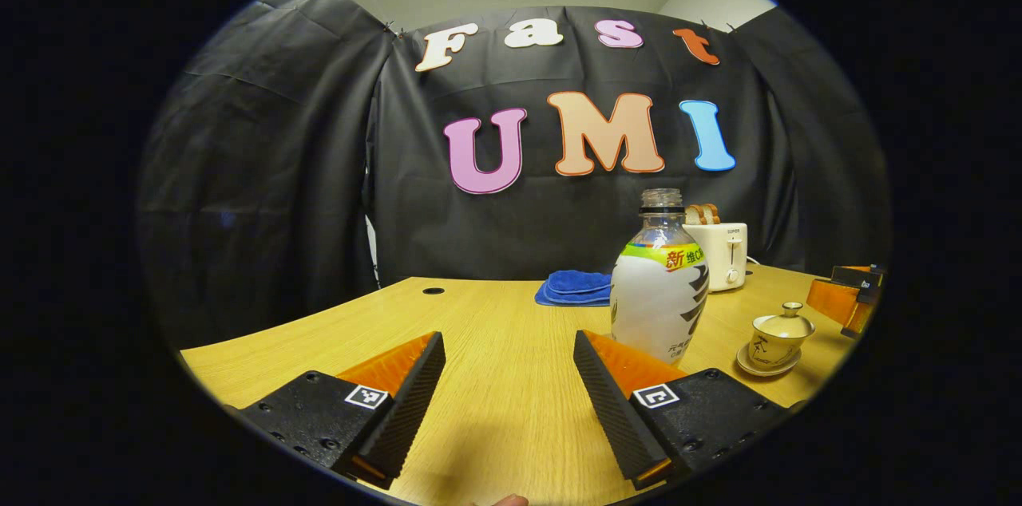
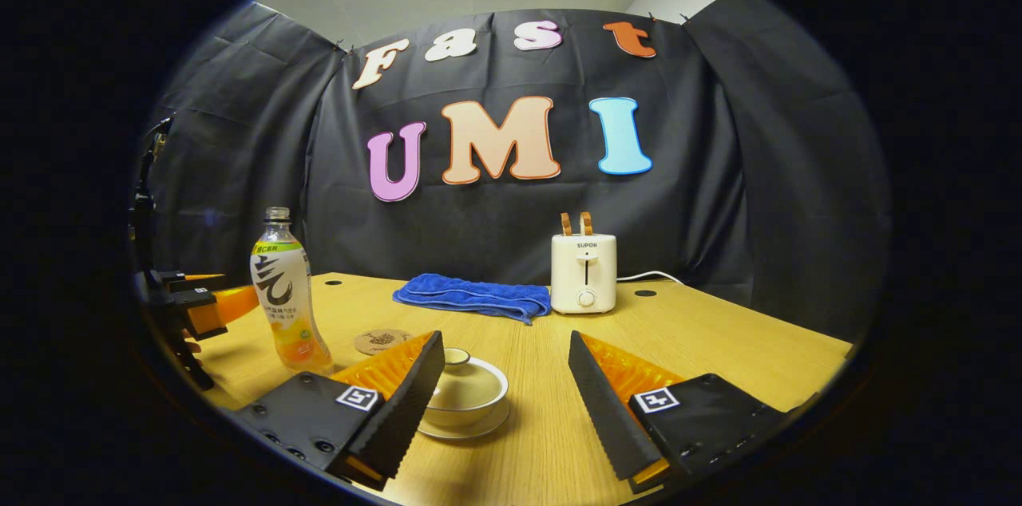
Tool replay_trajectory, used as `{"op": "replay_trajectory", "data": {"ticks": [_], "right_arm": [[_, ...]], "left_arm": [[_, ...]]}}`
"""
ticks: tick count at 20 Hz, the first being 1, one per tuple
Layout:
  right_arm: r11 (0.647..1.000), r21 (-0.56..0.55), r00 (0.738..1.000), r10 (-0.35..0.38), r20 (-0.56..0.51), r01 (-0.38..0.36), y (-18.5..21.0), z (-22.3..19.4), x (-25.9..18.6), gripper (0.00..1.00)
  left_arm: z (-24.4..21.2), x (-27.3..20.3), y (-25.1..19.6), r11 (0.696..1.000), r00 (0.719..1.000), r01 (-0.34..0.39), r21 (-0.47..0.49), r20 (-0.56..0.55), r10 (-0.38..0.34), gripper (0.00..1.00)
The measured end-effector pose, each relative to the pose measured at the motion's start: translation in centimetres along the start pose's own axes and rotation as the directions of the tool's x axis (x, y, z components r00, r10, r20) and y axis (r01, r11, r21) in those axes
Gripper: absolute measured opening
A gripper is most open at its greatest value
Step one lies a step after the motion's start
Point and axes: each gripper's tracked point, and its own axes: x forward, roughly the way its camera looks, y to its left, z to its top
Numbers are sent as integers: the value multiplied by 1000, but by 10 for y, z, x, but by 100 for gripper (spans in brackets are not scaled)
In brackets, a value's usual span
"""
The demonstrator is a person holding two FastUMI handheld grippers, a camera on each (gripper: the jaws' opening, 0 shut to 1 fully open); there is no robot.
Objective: Open the teacup lid with one hand, grasp the water bottle and pour water into the teacup with the other hand; after pouring, place the water bottle on the coaster and then close the teacup lid.
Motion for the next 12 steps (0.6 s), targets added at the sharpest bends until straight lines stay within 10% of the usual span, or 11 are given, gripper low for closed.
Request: {"op": "replay_trajectory", "data": {"ticks": [12], "right_arm": [[995,-14,993,102,-60,-103,31,-9,18,96]], "left_arm": [[0,1,1,1000,1000,0,-1,1,0,95]]}}
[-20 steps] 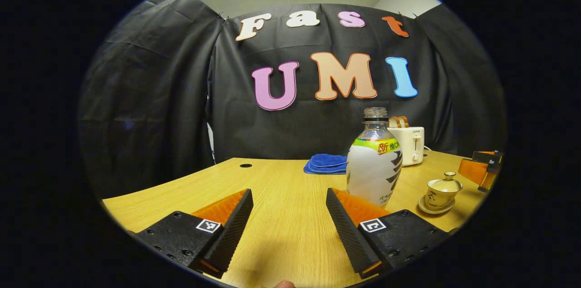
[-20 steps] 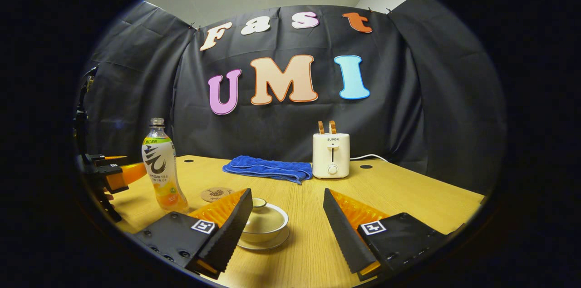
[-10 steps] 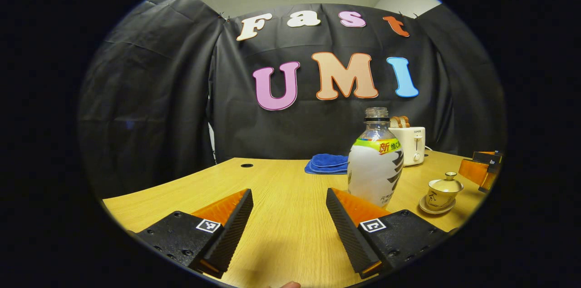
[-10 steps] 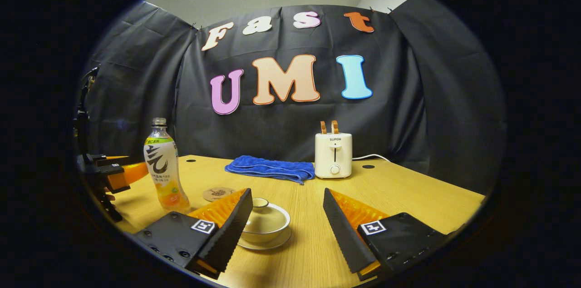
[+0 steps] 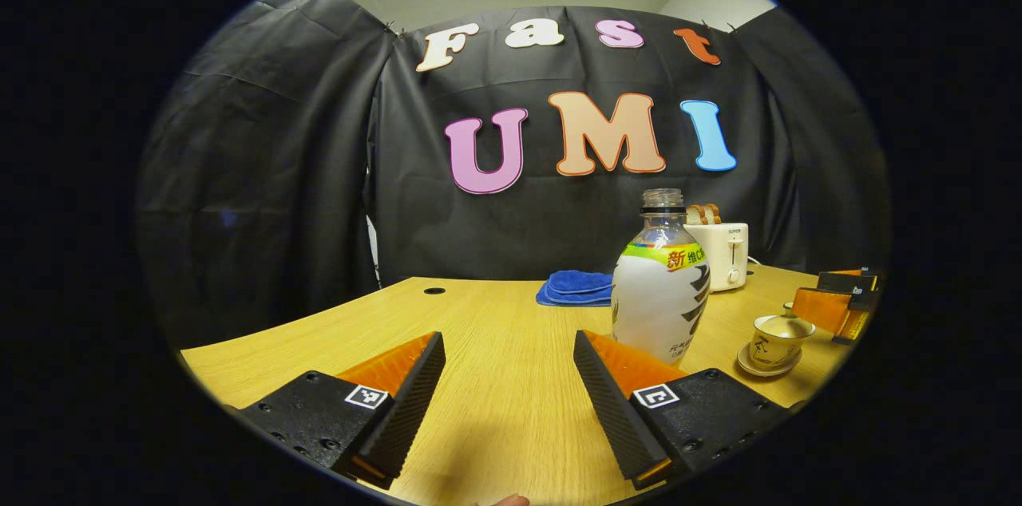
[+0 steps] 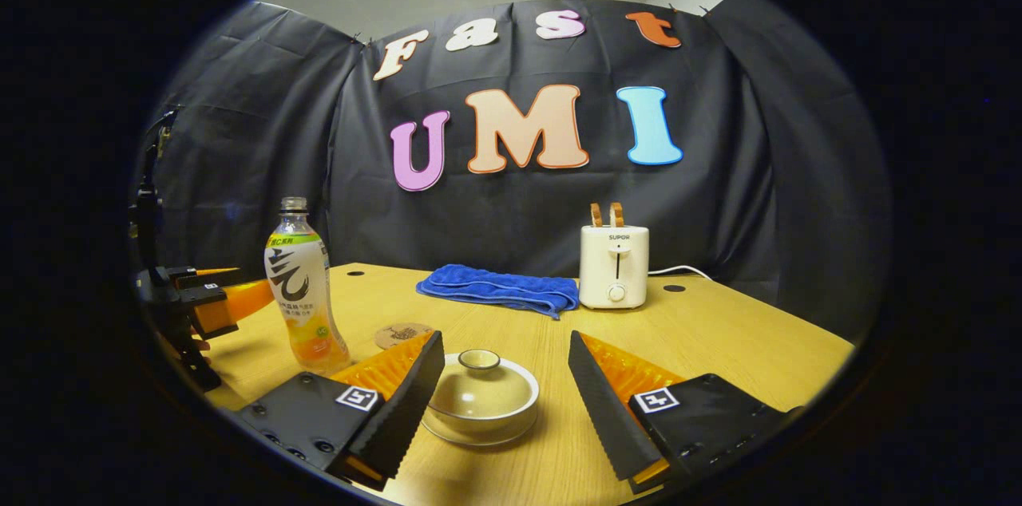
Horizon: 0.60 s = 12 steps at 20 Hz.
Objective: Open the teacup lid with one hand, grasp the water bottle and pour water into the teacup with the other hand; after pouring, place the water bottle on the coaster and then close the teacup lid.
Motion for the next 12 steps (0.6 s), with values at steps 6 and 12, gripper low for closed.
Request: {"op": "replay_trajectory", "data": {"ticks": [6,12], "right_arm": [[1000,-26,998,8,-68,-10,8,-10,14,80],[999,-27,994,26,-106,-29,11,-13,19,64]], "left_arm": [[0,0,0,1000,1000,0,0,0,0,95],[-1,1,1,1000,1000,1,0,1,-1,95]]}}
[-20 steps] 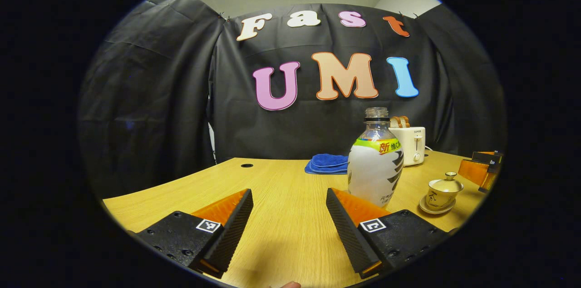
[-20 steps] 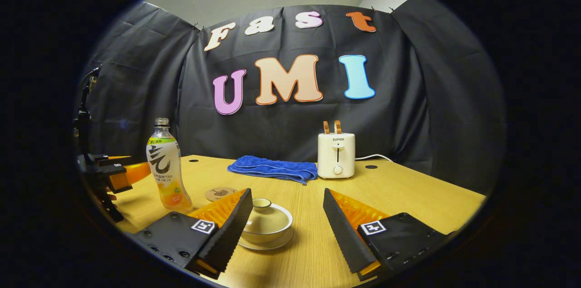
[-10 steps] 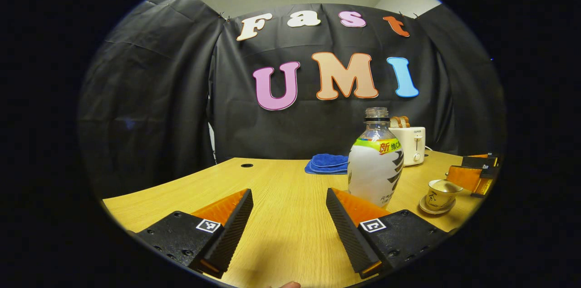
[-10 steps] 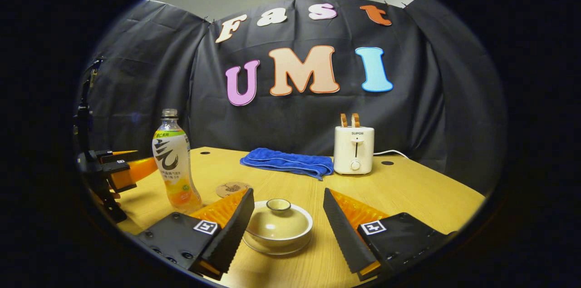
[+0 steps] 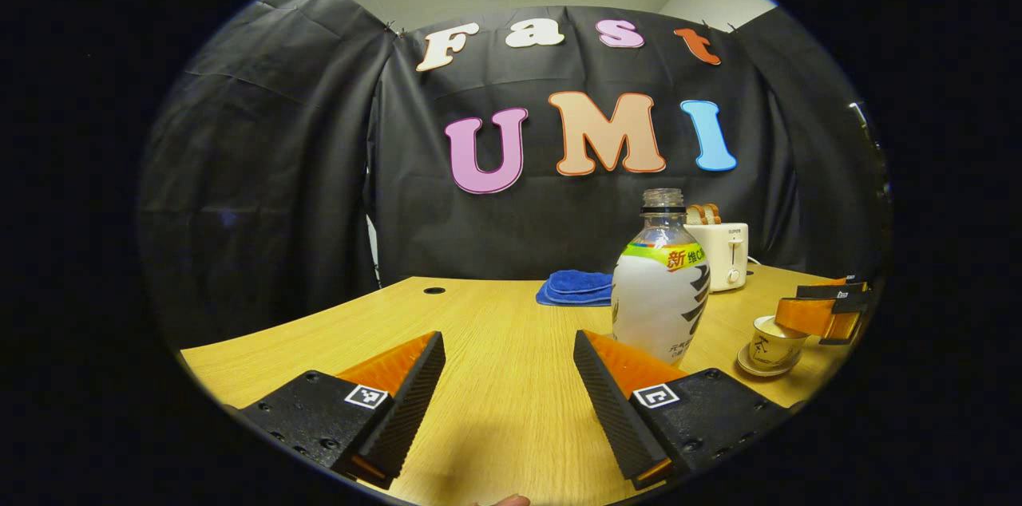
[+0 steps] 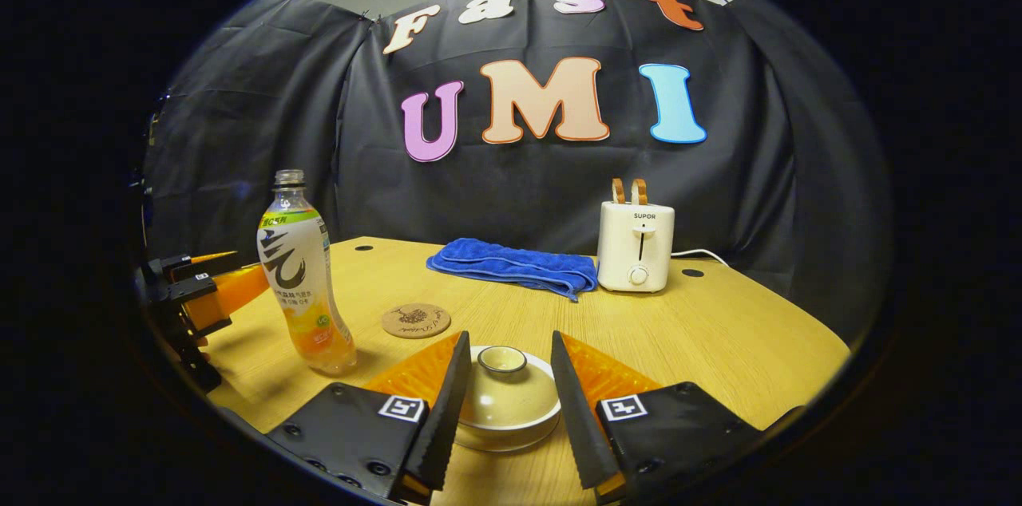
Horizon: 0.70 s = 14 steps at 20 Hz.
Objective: Open the teacup lid with one hand, grasp the water bottle and pour water into the teacup with the other hand; after pouring, place the water bottle on the coaster and then close the teacup lid.
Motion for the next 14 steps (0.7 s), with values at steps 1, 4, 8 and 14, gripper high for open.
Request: {"op": "replay_trajectory", "data": {"ticks": [1,4,8,14], "right_arm": [[1000,1,1000,5,-1,-5,0,0,1,63],[1000,-15,1000,10,-6,-10,4,-2,2,41],[996,-92,1000,15,1,-15,11,-1,0,36],[999,6,999,45,-2,-45,10,-2,1,28]], "left_arm": [[0,0,0,1000,1000,0,0,0,0,95],[0,0,0,1000,1000,0,0,0,0,95],[0,0,0,1000,1000,1,0,0,-1,95],[-1,0,-1,1000,1000,10,-1,-1,-10,95]]}}
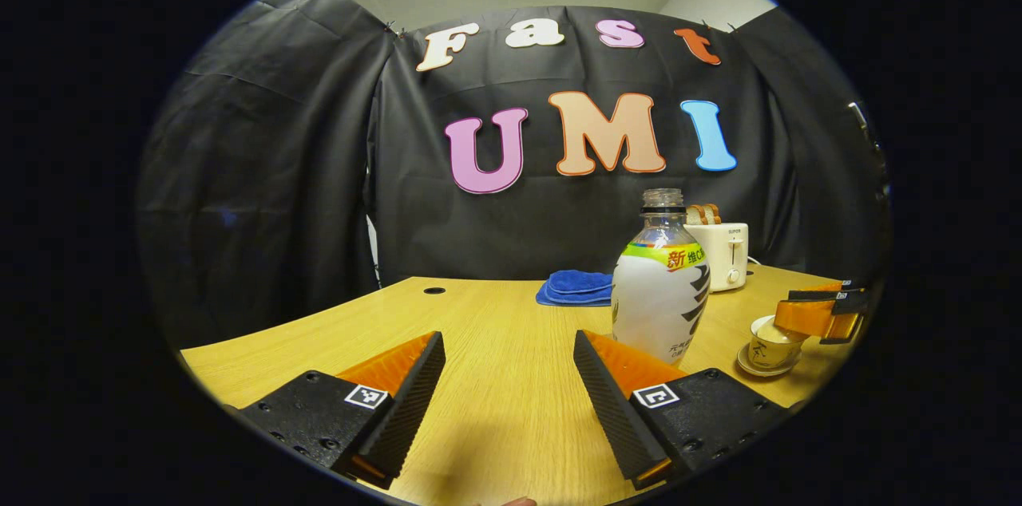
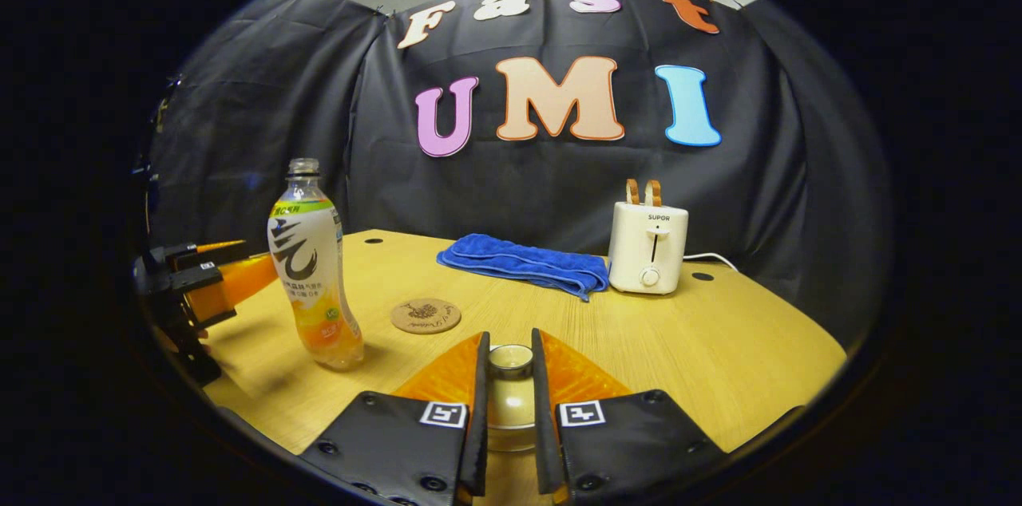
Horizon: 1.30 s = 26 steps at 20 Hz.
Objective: Open the teacup lid with one hand, grasp the water bottle and pour water into the teacup with the other hand; after pouring, place the water bottle on the coaster and then close the teacup lid.
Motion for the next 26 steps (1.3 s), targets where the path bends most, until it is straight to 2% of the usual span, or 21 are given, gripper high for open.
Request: {"op": "replay_trajectory", "data": {"ticks": [6,10,16,20,22,26], "right_arm": [[999,43,999,0,53,-3,-8,29,-8,28],[999,54,997,-3,83,-2,-15,42,-18,28],[997,80,995,-12,102,3,-25,49,-26,29],[996,87,994,-11,108,2,-30,51,-34,29],[996,89,993,-16,121,6,-34,54,-40,26],[995,96,990,-35,140,22,-47,61,-50,29]], "left_arm": [[3,-10,-6,995,995,104,1,-3,-104,95],[7,-9,-21,989,989,146,-2,4,-146,95],[7,-24,-51,967,967,254,-31,-5,-254,95],[8,-21,-67,955,955,294,-36,-11,-295,95],[6,-17,-74,950,951,308,-48,-23,-310,95],[-5,-5,-87,943,943,326,-69,-51,-329,95]]}}
